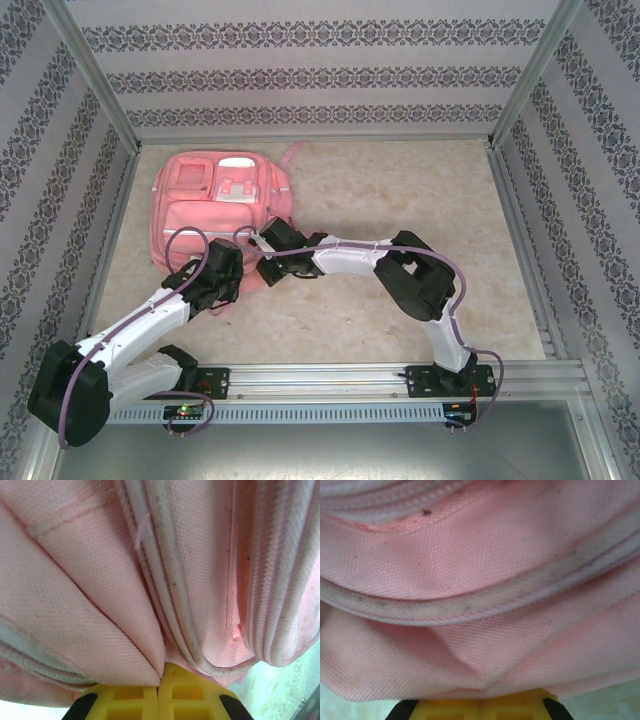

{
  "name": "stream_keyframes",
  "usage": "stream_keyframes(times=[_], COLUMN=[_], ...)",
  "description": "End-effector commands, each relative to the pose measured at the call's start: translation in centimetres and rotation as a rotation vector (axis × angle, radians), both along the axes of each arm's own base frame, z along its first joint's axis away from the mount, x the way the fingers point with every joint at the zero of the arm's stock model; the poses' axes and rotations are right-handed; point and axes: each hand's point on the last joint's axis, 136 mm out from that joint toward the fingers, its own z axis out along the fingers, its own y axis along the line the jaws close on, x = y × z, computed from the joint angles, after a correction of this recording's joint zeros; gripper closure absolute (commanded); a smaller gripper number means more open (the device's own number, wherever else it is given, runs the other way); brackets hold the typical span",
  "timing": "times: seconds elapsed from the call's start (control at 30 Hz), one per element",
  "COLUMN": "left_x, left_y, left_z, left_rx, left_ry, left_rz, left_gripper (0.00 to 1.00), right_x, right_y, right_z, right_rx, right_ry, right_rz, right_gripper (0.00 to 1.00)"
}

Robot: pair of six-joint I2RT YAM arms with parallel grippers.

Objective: Pack the student bag
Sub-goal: Zip the student bag at the middle-left of the table, then move the student bag to the top-center of the table.

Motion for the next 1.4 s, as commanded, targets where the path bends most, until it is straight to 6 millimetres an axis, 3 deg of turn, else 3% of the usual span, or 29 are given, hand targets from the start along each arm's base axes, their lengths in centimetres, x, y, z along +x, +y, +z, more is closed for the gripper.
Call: stream_keyframes(times=[0.0, 0.1, 0.27, 0.53, 0.77, 0.87, 1.0, 1.17, 1.37], left_x=[0.2, 0.1, -0.9, -2.3, -2.3, -0.9, 0.4, 1.2, 1.8], left_y=[0.3, 0.6, 2.1, 3.3, 2.8, 1.3, -1.1, -5.6, -12.0], left_z=[1.3, 1.8, 3.0, 3.7, 4.5, 5.5, 7.3, 8.8, 9.2], left_rx=[0.012, 0.029, 0.111, 0.160, 0.174, 0.157, 0.128, 0.066, 0.030], left_ry=[-0.018, -0.026, -0.020, -0.019, -0.037, -0.093, -0.137, -0.140, -0.148], left_rz=[-0.004, -0.006, -0.017, -0.029, -0.092, -0.174, -0.282, -0.403, -0.543], left_gripper=[1.00, 1.00, 1.00, 1.00, 1.00, 1.00, 1.00, 1.00, 1.00], right_x=[0.7, 1.2, 3.3, 9.4, 13.8, 14.2, 14.3, 14.6, 15.9], right_y=[-0.3, -1.8, -5.9, -13.7, -15.2, -15.2, -17.3, -21.9, -27.2], right_z=[0.3, 0.5, 0.6, -0.3, 0.2, 0.6, 1.2, 1.7, 2.2], right_rx=[-0.018, -0.056, -0.105, -0.196, -0.175, -0.174, -0.213, -0.242, -0.246], right_ry=[-0.025, -0.059, -0.093, -0.107, -0.084, -0.092, -0.120, -0.128, -0.112], right_rz=[-0.019, -0.067, -0.209, -0.453, -0.532, -0.540, -0.596, -0.678, -0.788], right_gripper=[1.00, 1.00, 1.00, 1.00, 1.00, 1.00, 1.00, 1.00, 1.00])
